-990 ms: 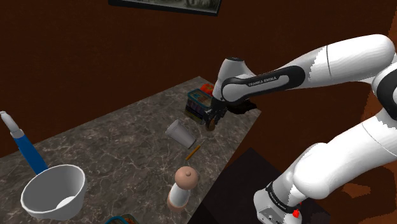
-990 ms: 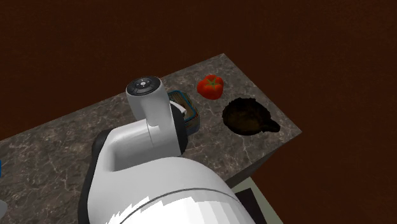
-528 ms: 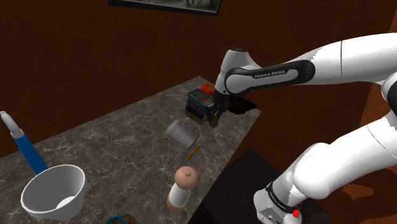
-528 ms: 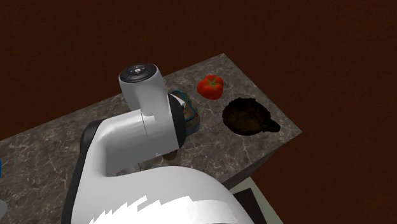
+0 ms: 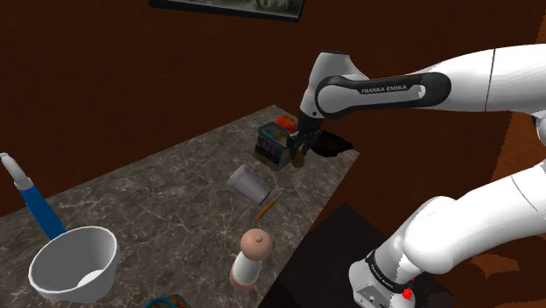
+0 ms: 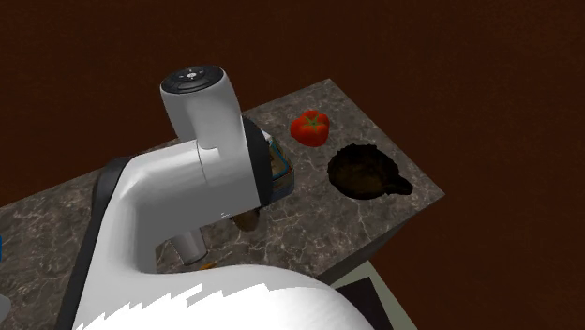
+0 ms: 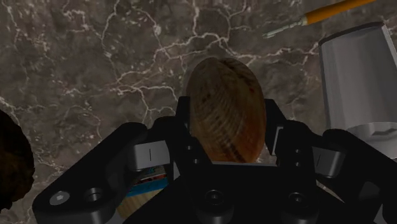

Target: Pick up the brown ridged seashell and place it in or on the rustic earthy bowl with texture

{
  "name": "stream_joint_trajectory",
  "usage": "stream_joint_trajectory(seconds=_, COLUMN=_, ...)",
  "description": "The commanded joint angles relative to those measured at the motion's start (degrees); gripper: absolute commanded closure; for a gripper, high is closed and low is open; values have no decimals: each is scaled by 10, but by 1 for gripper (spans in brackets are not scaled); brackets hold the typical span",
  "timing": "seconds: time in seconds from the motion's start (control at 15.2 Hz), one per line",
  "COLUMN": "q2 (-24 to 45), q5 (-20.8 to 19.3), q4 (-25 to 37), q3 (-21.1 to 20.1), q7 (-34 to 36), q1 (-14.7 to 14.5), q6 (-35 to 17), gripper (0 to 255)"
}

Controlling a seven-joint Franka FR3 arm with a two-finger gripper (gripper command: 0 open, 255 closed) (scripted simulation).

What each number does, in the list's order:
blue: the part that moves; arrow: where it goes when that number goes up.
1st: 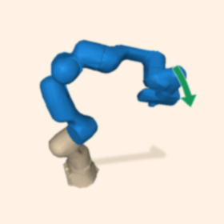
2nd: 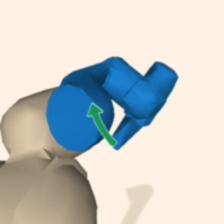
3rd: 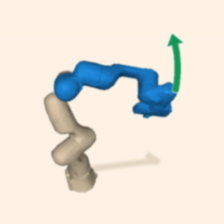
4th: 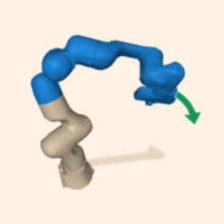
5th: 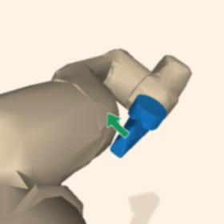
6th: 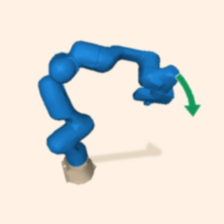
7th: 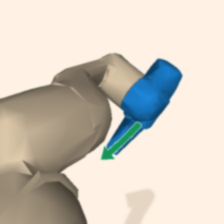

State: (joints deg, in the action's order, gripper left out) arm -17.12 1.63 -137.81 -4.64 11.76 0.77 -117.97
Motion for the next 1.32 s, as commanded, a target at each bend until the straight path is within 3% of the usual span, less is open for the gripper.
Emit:
stream_joint_trajectory(seconds=0.0, q2=-3, q5=0, q4=13, q3=0, q7=0, q1=0, q6=16, gripper=255)
stream_joint_trajectory(seconds=0.66, q2=-24, q5=0, q4=66, q3=2, q7=0, q1=0, q6=90, gripper=255)
stream_joint_trajectory(seconds=1.25, q2=4, q5=-35, q4=98, q3=87, q7=-123, q1=55, q6=94, gripper=255)
